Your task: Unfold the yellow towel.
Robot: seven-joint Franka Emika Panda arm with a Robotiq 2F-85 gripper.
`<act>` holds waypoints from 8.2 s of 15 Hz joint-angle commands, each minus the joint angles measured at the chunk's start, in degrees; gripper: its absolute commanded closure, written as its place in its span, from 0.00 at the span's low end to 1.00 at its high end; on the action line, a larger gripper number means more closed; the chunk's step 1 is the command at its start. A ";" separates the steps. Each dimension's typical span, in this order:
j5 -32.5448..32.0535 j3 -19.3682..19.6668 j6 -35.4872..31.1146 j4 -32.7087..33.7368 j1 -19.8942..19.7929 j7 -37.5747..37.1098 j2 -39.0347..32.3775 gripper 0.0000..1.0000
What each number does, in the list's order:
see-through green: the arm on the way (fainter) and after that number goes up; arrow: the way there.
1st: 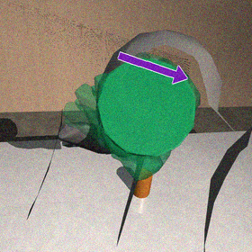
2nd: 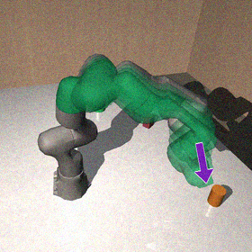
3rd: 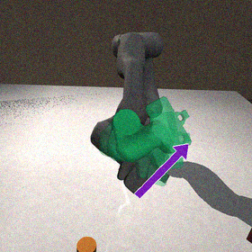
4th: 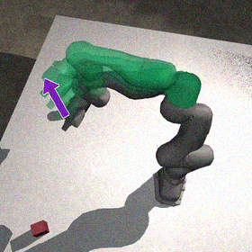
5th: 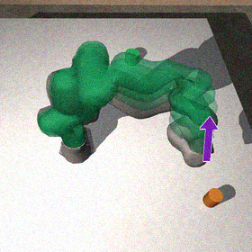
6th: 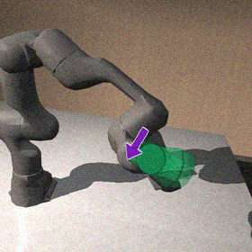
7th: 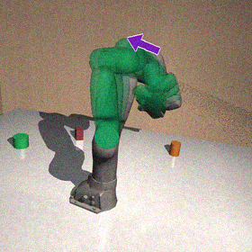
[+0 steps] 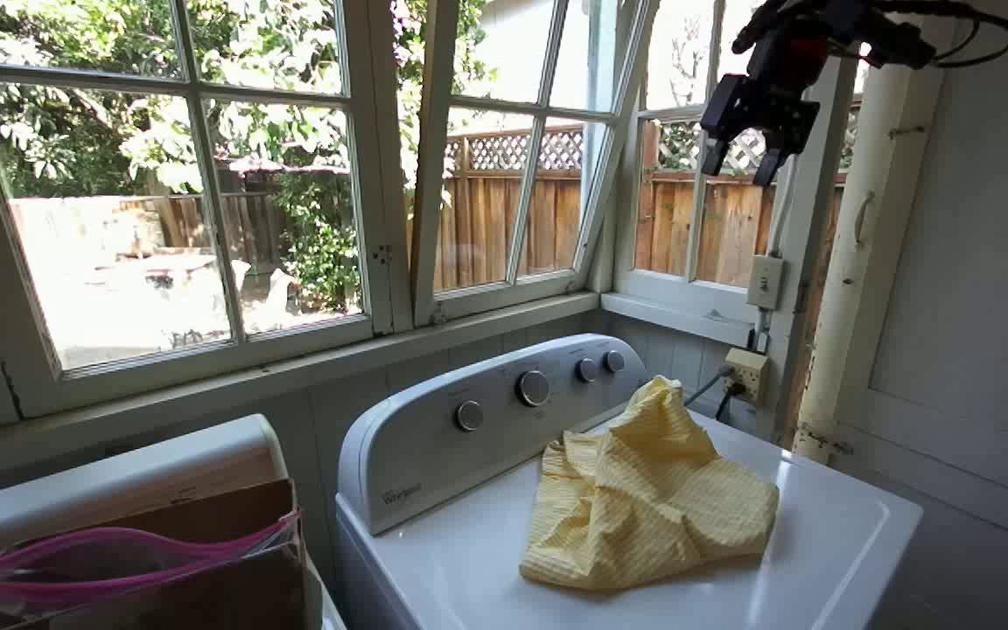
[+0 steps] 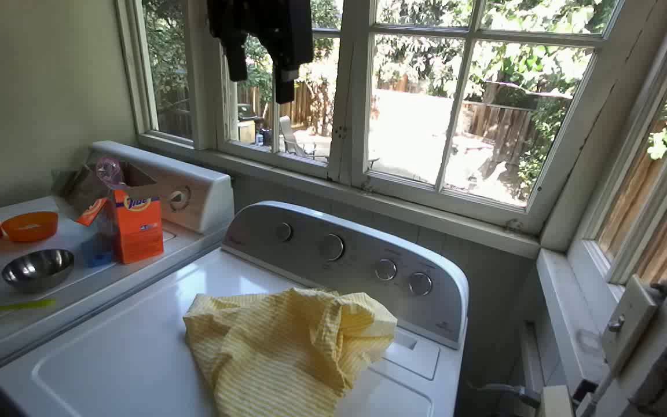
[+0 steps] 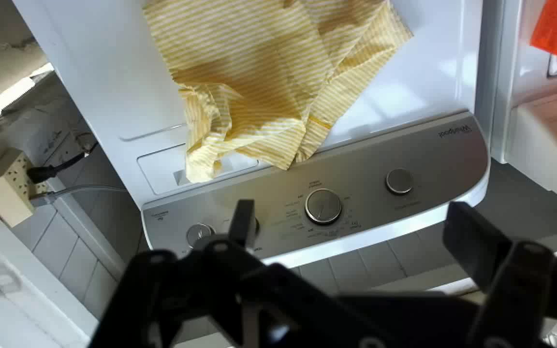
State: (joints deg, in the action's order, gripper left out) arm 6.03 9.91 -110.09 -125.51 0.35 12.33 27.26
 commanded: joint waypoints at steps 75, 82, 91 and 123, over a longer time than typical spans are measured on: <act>-37.07 3.94 -25.65 21.13 33.06 -84.19 -72.52 0.00; -34.73 0.32 -20.60 25.22 31.23 -87.90 -75.01 0.00; -34.85 -0.44 -16.38 30.40 30.55 -95.77 -79.89 0.00; -15.16 -28.36 -53.66 11.53 -8.50 -40.80 -60.70 0.98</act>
State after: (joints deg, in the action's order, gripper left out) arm -11.23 -9.66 -164.75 -110.30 0.19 -39.38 -36.63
